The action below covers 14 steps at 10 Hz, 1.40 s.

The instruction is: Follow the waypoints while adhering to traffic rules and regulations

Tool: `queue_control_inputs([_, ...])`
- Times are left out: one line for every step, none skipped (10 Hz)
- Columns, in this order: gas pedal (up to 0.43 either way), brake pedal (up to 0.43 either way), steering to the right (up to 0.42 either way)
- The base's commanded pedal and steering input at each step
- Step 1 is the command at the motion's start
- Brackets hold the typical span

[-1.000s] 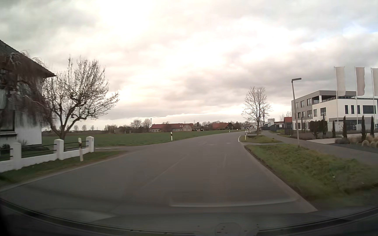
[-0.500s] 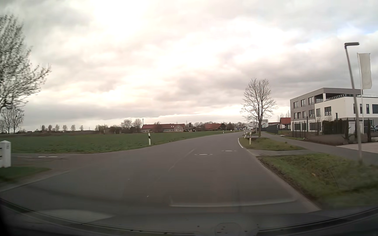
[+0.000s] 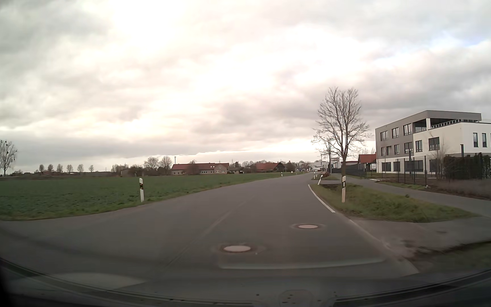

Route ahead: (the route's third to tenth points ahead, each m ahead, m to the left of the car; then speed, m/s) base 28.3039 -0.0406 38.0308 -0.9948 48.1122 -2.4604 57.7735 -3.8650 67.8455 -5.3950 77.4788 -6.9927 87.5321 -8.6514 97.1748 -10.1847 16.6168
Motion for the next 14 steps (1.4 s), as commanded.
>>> queue_control_inputs([0.157, 0.0, 0.018])
queue_control_inputs([0.157, 0.0, 0.018])
queue_control_inputs([0.157, 0.0, 0.017])
queue_control_inputs([0.157, 0.0, 0.016])
queue_control_inputs([0.157, 0.0, 0.015])
queue_control_inputs([0.157, 0.0, 0.015])
queue_control_inputs([0.157, 0.0, 0.015])
queue_control_inputs([0.157, 0.0, 0.015])
queue_control_inputs([0.157, 0.0, 0.014])
queue_control_inputs([0.157, 0.0, 0.015])
queue_control_inputs([0.157, 0.0, 0.015])
queue_control_inputs([0.157, 0.0, 0.016])
queue_control_inputs([0.157, 0.0, 0.018])
queue_control_inputs([0.157, 0.0, 0.019])
